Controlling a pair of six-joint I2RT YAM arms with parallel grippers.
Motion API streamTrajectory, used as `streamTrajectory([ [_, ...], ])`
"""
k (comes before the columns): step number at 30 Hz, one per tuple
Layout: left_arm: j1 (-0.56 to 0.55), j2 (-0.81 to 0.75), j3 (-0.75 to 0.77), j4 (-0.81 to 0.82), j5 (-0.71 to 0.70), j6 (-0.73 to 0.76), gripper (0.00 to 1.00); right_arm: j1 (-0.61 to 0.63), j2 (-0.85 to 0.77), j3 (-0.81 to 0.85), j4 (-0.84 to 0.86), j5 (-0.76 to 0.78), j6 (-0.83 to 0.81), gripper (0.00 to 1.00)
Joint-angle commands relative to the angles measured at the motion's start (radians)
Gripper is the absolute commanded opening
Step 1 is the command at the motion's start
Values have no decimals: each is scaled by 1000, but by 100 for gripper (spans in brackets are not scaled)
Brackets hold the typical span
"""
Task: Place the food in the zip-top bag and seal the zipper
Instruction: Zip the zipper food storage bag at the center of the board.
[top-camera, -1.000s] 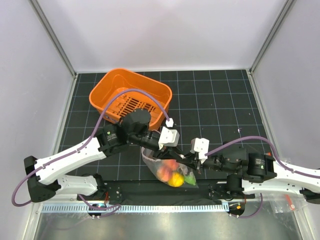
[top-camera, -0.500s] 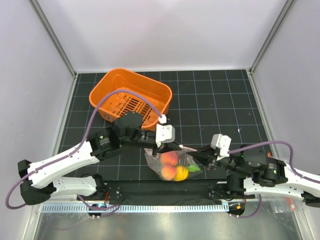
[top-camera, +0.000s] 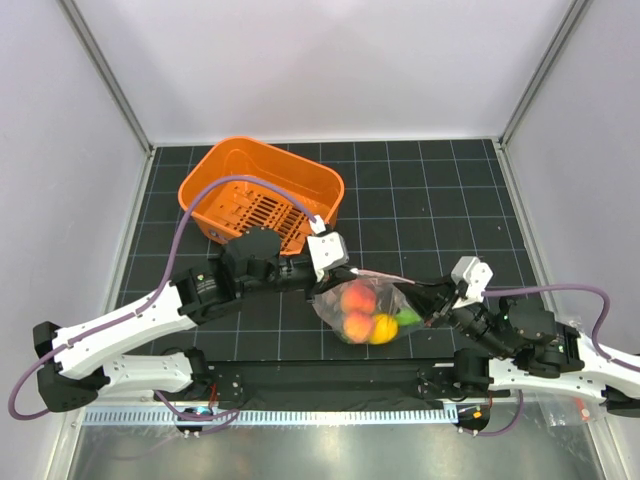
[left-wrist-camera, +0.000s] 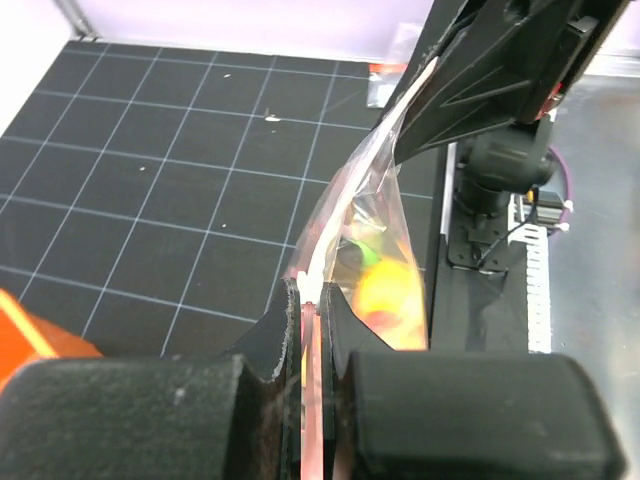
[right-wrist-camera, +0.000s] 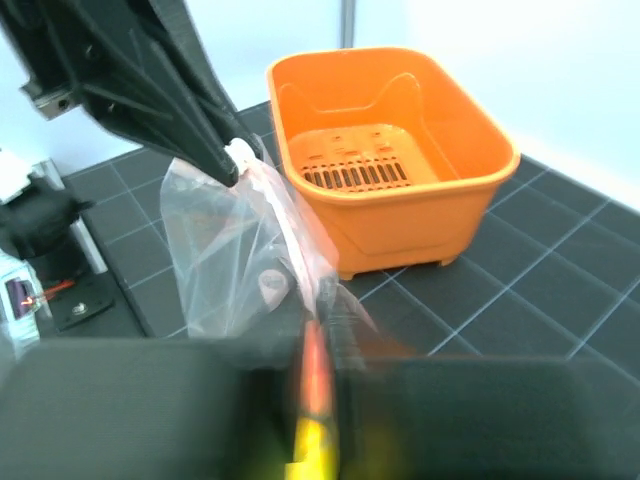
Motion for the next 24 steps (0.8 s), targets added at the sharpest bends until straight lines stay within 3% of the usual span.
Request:
streamTrajectory([
  [1, 13, -3, 0, -17, -99, -7, 0, 5, 3, 15, 121, 89, 13, 27],
  [4, 13, 16, 6, -24, -91, -5, 0, 5, 61, 23, 121, 36, 7, 59],
  [13, 13, 4, 1, -48, -38, 24, 0, 5, 228, 115, 51, -105, -57, 75],
  [20, 13, 33, 27, -105, 79, 44, 0, 5, 371, 167, 38, -38, -105, 74],
  [23, 13, 39, 41, -123, 102, 47, 0, 5, 383, 175, 31, -17, -110, 62],
  [24, 13, 36, 38, -122, 101, 49, 0, 5, 382, 173, 29, -10, -110, 46],
])
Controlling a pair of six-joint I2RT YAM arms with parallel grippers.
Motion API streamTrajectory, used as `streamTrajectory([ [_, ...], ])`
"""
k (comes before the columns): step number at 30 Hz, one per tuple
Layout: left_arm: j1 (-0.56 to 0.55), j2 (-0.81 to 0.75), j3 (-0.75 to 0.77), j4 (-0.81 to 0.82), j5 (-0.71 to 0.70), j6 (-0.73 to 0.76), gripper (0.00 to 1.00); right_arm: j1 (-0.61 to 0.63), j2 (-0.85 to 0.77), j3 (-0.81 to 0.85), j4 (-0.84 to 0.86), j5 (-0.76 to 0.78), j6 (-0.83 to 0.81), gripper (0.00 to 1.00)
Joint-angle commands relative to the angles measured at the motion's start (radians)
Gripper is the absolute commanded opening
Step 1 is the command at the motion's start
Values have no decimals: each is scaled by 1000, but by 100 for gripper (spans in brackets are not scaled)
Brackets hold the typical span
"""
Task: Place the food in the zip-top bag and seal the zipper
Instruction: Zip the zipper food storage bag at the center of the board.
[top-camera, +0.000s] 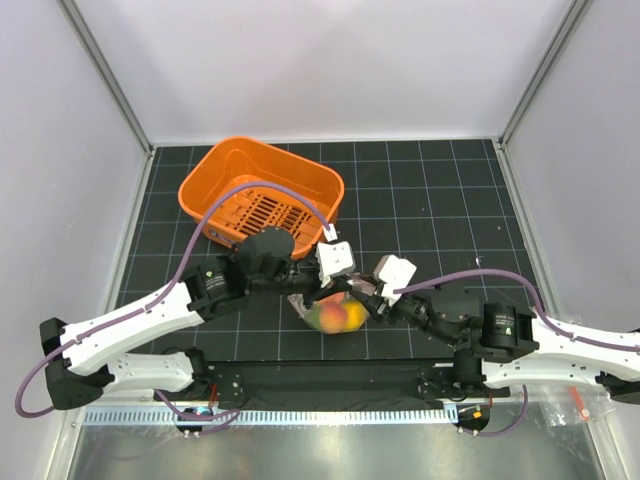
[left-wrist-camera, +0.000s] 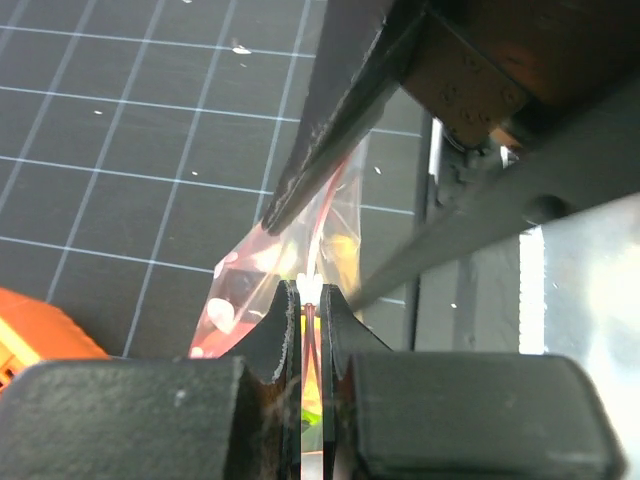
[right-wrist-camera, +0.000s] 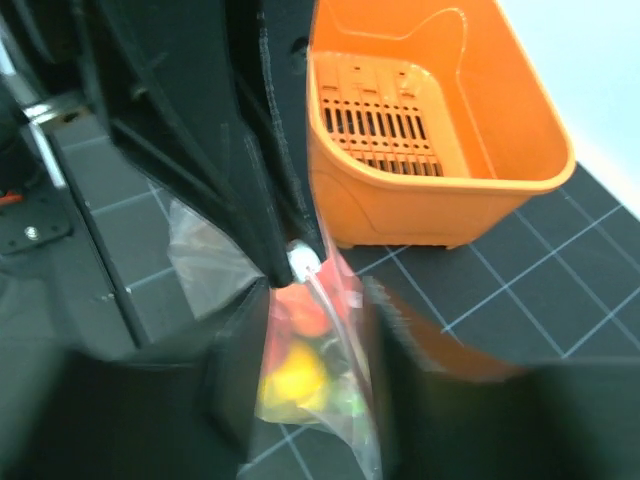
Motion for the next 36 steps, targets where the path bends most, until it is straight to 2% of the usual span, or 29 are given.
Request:
streamTrajectory([
  [1, 2, -5, 36, -14, 46, 23, 0, 5, -13, 41, 17, 50, -18, 42],
  [3, 2, -25, 27, -6, 43, 23, 0, 5, -24, 29, 23, 67, -12, 30],
  [5, 0, -50, 21, 3, 34, 22, 0, 5, -45, 18, 36, 81, -4, 29],
  [6, 2, -59, 9, 18, 29, 20, 0, 5, -50, 8, 40, 85, 2, 13],
  [7, 2, -71, 2, 28, 9, 17, 0, 5, -53, 4, 39, 104, 8, 5],
  [8, 0, -81, -5, 38, -8, 14, 0, 5, -53, 4, 37, 114, 12, 1],
  [15, 0, -130, -53, 92, -166, -8, 0, 5, -113, -14, 49, 265, 43, 1],
  [25, 2, -99, -44, 86, -235, -15, 0, 5, -323, -92, 105, 516, 86, 1],
  [29, 2, -94, -39, 80, -235, -17, 0, 5, -328, -91, 98, 564, 100, 1],
  [36, 3, -97, -34, 74, -362, -38, 0, 5, -340, -89, 100, 743, 126, 1],
])
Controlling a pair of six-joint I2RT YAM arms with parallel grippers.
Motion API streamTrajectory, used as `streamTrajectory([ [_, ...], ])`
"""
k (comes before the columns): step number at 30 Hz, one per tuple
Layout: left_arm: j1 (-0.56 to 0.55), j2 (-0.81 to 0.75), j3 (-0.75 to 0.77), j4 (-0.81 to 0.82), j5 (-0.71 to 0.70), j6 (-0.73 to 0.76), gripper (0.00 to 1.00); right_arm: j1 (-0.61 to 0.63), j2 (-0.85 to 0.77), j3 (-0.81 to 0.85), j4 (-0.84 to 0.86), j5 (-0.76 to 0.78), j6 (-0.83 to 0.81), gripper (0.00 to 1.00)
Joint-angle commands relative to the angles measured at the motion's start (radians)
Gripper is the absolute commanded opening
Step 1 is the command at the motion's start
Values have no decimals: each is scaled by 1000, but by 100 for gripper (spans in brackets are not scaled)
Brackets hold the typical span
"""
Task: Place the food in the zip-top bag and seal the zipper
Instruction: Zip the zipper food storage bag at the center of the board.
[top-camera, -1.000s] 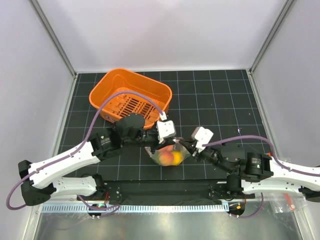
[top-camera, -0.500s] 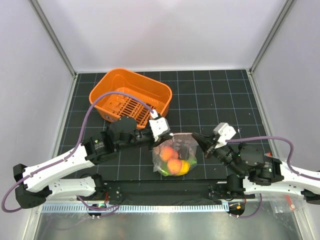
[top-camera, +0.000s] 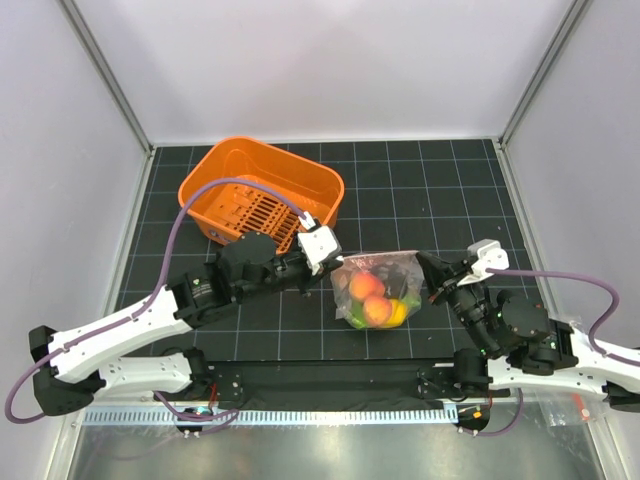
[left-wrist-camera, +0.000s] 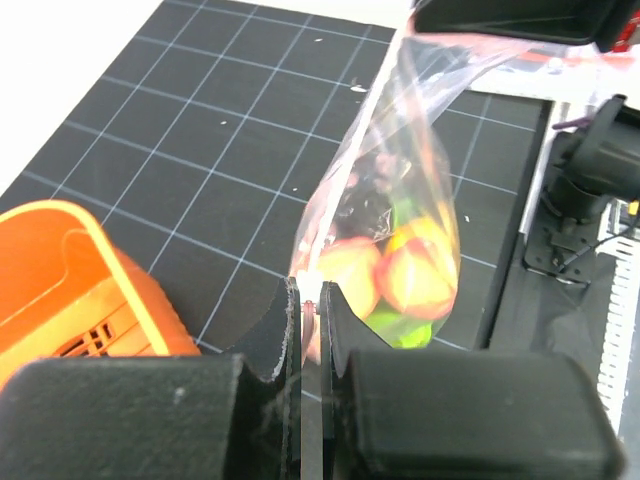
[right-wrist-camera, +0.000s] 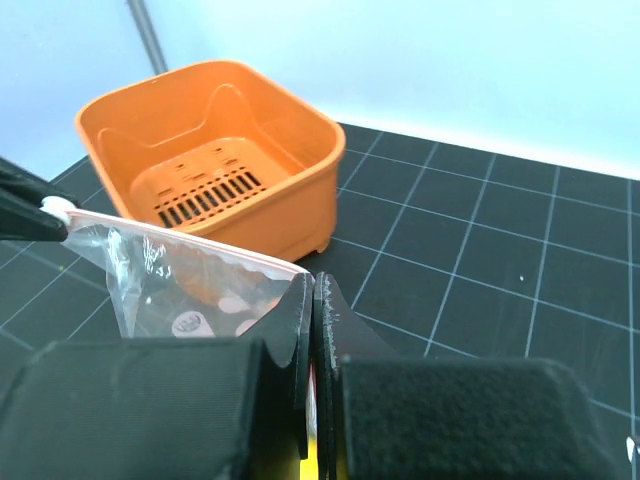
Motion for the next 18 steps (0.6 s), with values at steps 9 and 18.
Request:
streamTrajectory([
  [9, 11, -33, 7, -30, -342, -49, 0, -9, -69, 0, 64, 246, 13, 1],
  [18, 9, -45, -24, 30, -248, -23, 0, -11, 46, 29, 47, -144, -47, 70],
])
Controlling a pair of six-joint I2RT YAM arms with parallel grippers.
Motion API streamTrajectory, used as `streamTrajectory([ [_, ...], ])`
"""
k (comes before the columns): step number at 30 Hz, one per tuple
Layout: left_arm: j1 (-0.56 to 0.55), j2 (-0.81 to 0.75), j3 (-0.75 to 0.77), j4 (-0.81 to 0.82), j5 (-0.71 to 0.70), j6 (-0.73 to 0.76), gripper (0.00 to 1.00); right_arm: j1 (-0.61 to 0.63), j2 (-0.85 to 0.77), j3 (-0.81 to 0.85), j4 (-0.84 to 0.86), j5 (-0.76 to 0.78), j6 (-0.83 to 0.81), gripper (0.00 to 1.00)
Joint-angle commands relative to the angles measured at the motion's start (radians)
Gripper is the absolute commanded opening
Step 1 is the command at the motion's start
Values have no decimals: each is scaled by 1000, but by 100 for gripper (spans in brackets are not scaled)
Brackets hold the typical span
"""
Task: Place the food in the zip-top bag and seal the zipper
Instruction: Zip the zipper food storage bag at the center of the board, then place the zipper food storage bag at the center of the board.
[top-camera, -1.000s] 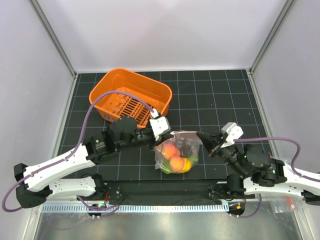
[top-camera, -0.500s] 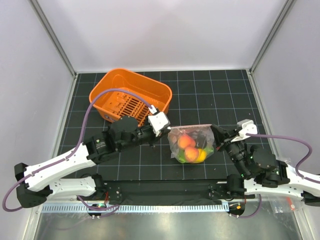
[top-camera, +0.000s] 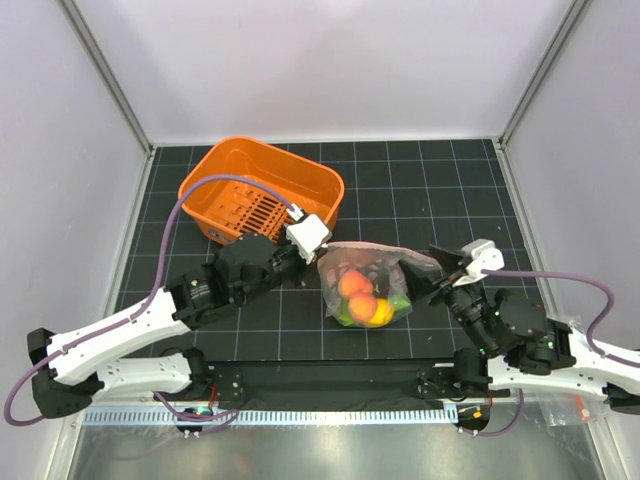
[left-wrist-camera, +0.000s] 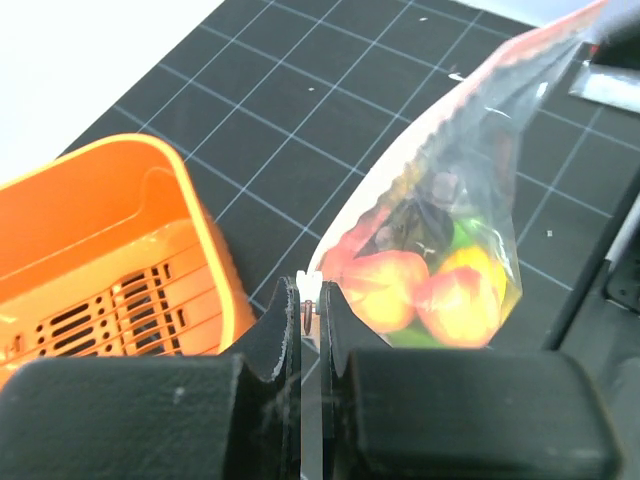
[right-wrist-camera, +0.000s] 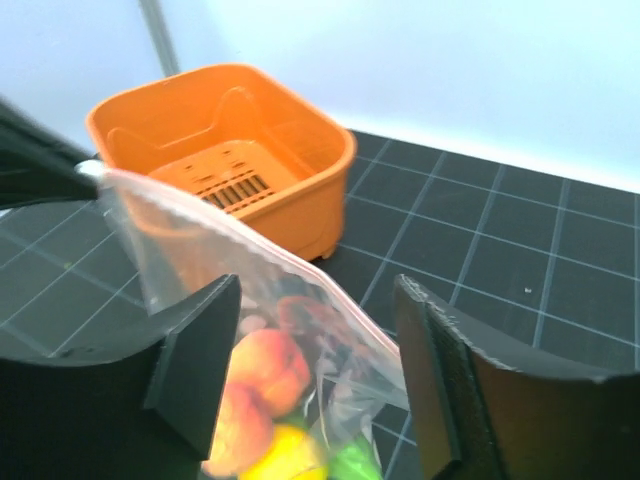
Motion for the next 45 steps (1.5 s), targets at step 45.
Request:
streamTrajectory([
  [45, 359, 47, 47, -40, -468, -693, 11, -1, -97, -41, 92, 199, 33, 75],
])
